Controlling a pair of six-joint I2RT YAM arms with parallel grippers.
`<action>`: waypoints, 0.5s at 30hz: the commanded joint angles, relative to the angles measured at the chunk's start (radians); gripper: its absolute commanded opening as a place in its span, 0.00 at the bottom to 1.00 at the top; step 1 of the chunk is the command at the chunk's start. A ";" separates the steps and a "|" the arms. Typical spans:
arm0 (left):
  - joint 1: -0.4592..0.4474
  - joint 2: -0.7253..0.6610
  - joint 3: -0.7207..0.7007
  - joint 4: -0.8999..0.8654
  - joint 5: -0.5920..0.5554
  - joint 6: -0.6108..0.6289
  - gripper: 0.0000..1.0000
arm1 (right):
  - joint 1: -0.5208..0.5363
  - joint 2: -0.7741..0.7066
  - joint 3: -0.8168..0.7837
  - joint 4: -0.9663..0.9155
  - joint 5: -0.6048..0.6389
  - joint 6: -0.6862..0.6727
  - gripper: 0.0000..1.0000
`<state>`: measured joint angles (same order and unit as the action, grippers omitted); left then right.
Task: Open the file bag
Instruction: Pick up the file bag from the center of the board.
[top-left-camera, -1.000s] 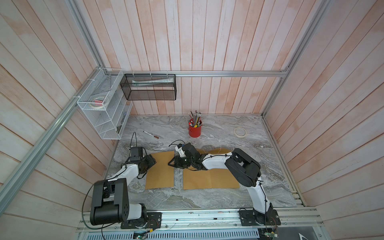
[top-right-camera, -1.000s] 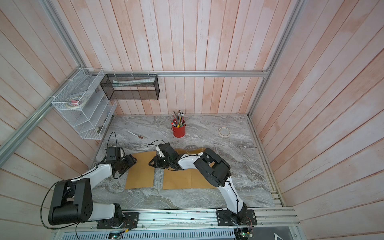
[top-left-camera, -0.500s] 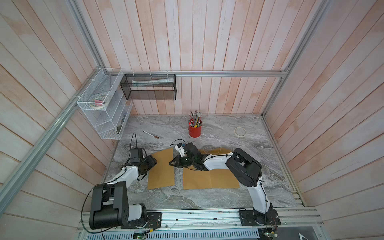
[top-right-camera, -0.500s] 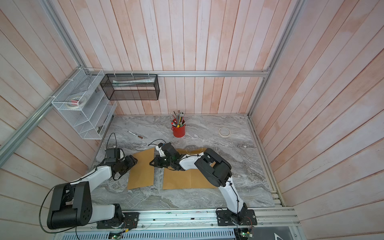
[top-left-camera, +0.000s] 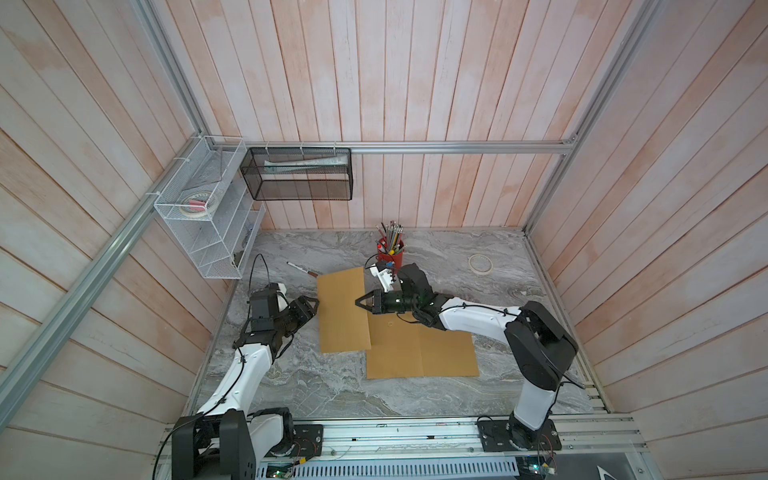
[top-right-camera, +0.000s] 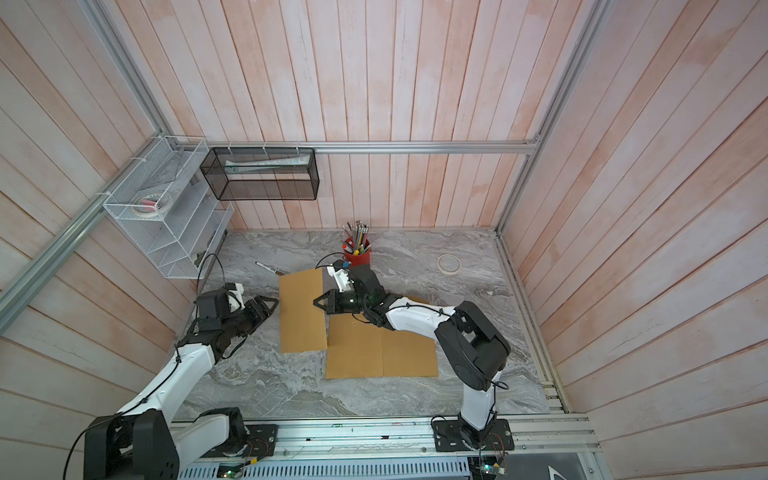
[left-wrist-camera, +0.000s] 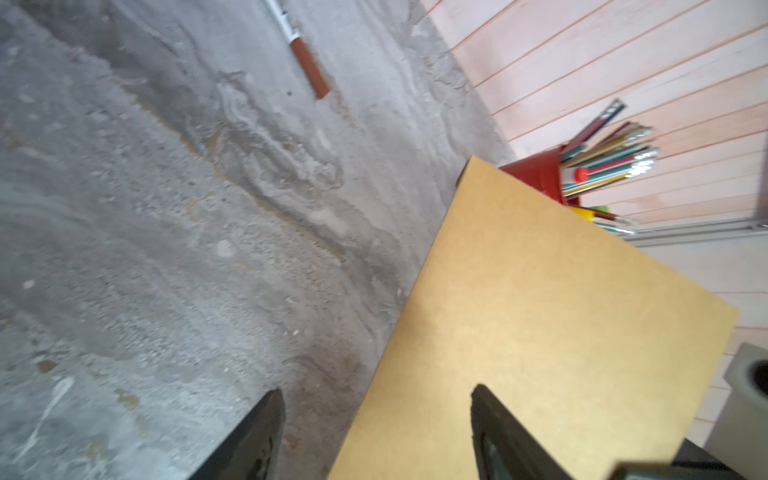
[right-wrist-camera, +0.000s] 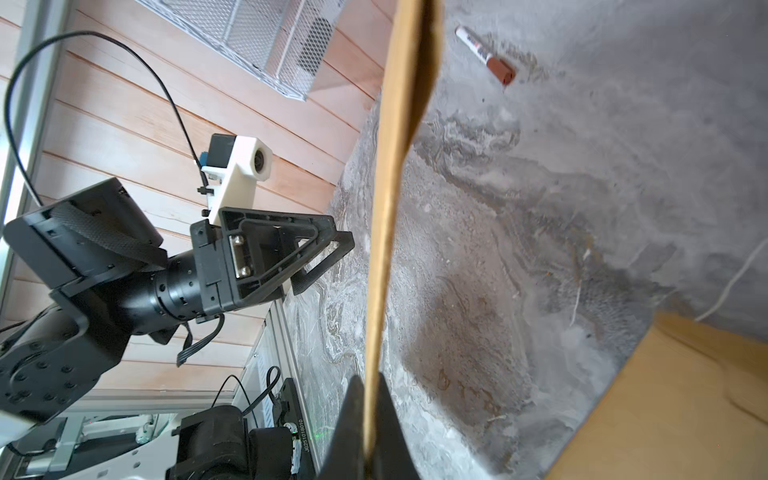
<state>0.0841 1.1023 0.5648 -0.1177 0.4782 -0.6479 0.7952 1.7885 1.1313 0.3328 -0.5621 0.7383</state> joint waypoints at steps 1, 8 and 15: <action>-0.018 -0.022 0.027 0.104 0.108 -0.013 0.74 | -0.030 -0.077 -0.027 -0.083 -0.044 -0.089 0.00; -0.054 -0.055 -0.013 0.336 0.257 -0.079 0.73 | -0.103 -0.191 -0.056 -0.086 -0.161 -0.112 0.00; -0.086 -0.049 -0.021 0.517 0.349 -0.148 0.73 | -0.138 -0.250 -0.068 -0.060 -0.250 -0.121 0.00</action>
<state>0.0105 1.0519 0.5587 0.2764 0.7559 -0.7574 0.6674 1.5715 1.0786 0.2611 -0.7391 0.6380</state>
